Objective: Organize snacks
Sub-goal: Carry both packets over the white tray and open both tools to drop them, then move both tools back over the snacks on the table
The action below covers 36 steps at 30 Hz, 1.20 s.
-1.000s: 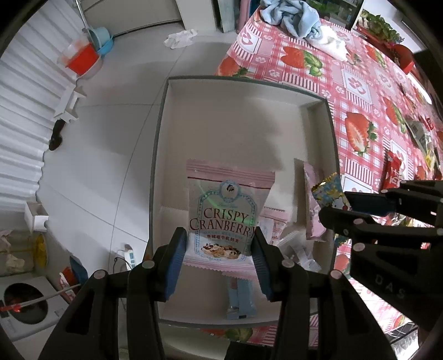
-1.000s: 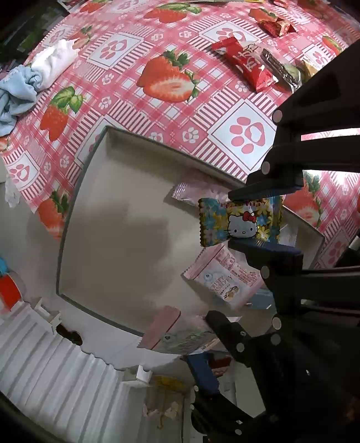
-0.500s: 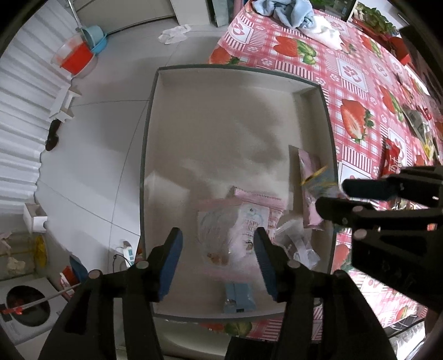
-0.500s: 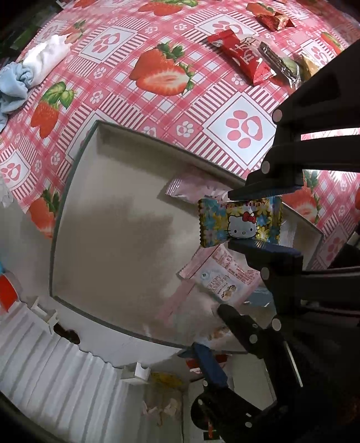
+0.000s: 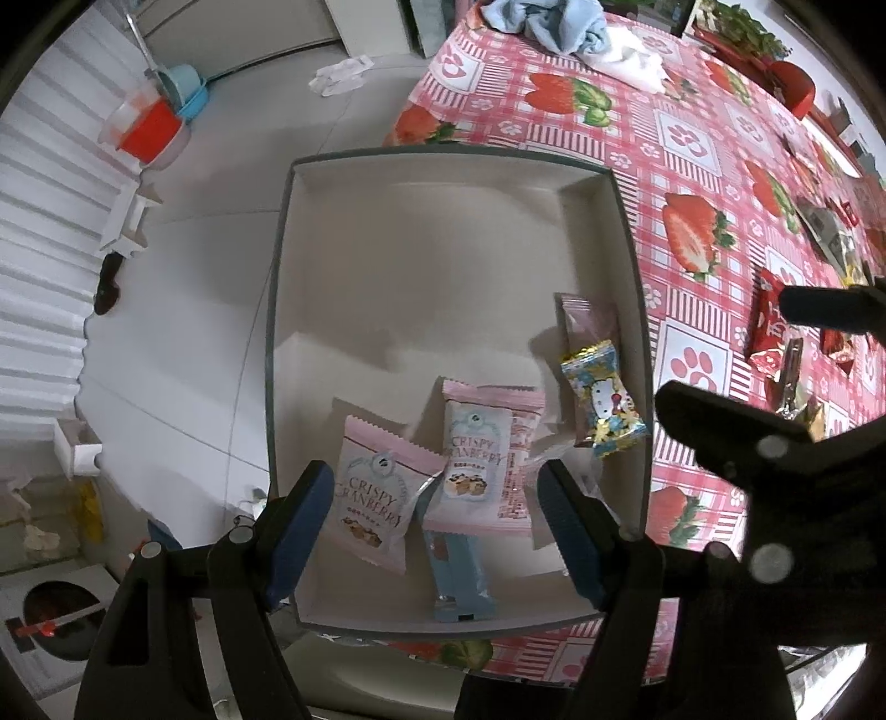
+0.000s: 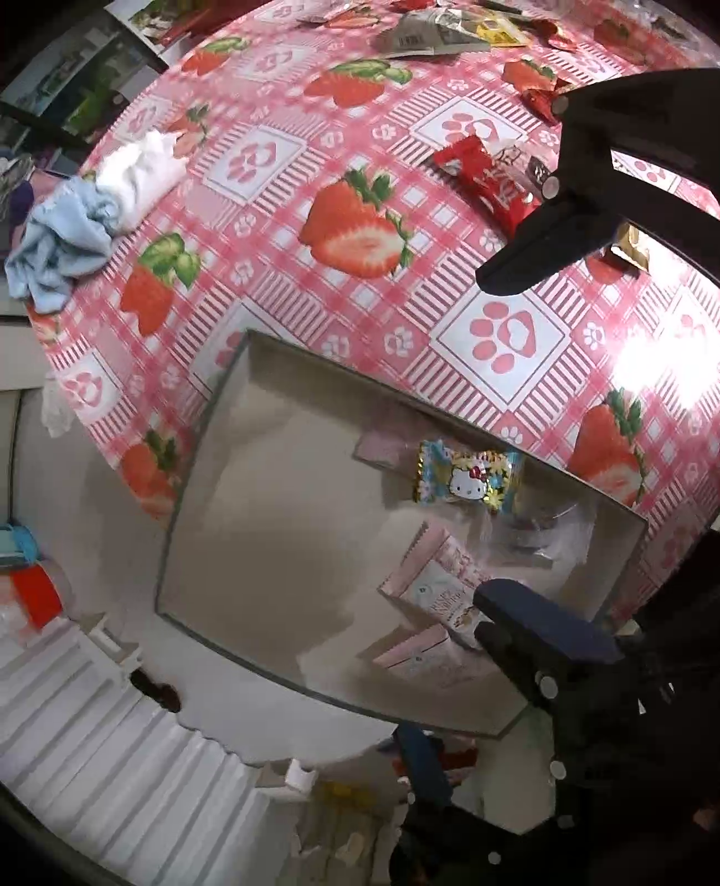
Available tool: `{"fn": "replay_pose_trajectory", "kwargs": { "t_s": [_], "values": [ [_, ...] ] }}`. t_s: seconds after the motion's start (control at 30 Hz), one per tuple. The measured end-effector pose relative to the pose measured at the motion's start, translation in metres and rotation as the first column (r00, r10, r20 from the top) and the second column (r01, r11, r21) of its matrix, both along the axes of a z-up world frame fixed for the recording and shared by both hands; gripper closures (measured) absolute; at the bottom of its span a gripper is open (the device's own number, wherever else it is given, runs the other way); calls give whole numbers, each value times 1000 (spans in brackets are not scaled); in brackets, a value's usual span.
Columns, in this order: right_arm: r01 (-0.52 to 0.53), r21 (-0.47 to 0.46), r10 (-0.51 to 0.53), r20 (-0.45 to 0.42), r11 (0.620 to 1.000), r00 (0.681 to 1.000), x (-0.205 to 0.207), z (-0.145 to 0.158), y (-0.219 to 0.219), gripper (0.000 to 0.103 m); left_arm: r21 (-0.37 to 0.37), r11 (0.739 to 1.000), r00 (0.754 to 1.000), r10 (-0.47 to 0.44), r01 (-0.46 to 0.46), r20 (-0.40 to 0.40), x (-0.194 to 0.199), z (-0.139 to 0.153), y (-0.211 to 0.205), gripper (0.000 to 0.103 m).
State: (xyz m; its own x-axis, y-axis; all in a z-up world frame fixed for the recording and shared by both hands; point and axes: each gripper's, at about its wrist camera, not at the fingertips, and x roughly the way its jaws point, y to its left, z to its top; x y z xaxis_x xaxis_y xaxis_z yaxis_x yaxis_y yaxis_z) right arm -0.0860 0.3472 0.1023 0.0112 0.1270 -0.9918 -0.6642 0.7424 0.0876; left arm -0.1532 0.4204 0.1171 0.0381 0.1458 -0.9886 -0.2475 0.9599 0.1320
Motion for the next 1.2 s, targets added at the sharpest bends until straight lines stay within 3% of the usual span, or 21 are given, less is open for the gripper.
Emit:
{"fn": "replay_pose_trajectory", "kwargs": {
  "t_s": [0.5, 0.8, 0.9, 1.07, 1.2],
  "values": [
    [99, 5, -99, 44, 995, 994, 14, 15, -54, 0, 6, 996, 996, -87, 87, 0, 18, 5, -46, 24],
    [183, -14, -183, 25, 983, 983, 18, 8, -98, 0, 3, 991, 991, -135, 135, -15, 24, 1, -78, 23],
    [232, -38, -233, -19, 972, 972, 19, -4, -121, 0, -4, 989, 989, -149, 149, -21, 26, -1, -87, 23],
    [366, -116, -378, -100, 923, 920, 16, -36, -181, 0, -16, 985, 985, -171, 171, -29, 29, -6, -102, 23],
    [524, -217, -556, -131, 824, 821, 13, -63, -239, 0, -9, 981, 980, -195, 195, -36, 32, -11, -116, 23]
  ]
}}
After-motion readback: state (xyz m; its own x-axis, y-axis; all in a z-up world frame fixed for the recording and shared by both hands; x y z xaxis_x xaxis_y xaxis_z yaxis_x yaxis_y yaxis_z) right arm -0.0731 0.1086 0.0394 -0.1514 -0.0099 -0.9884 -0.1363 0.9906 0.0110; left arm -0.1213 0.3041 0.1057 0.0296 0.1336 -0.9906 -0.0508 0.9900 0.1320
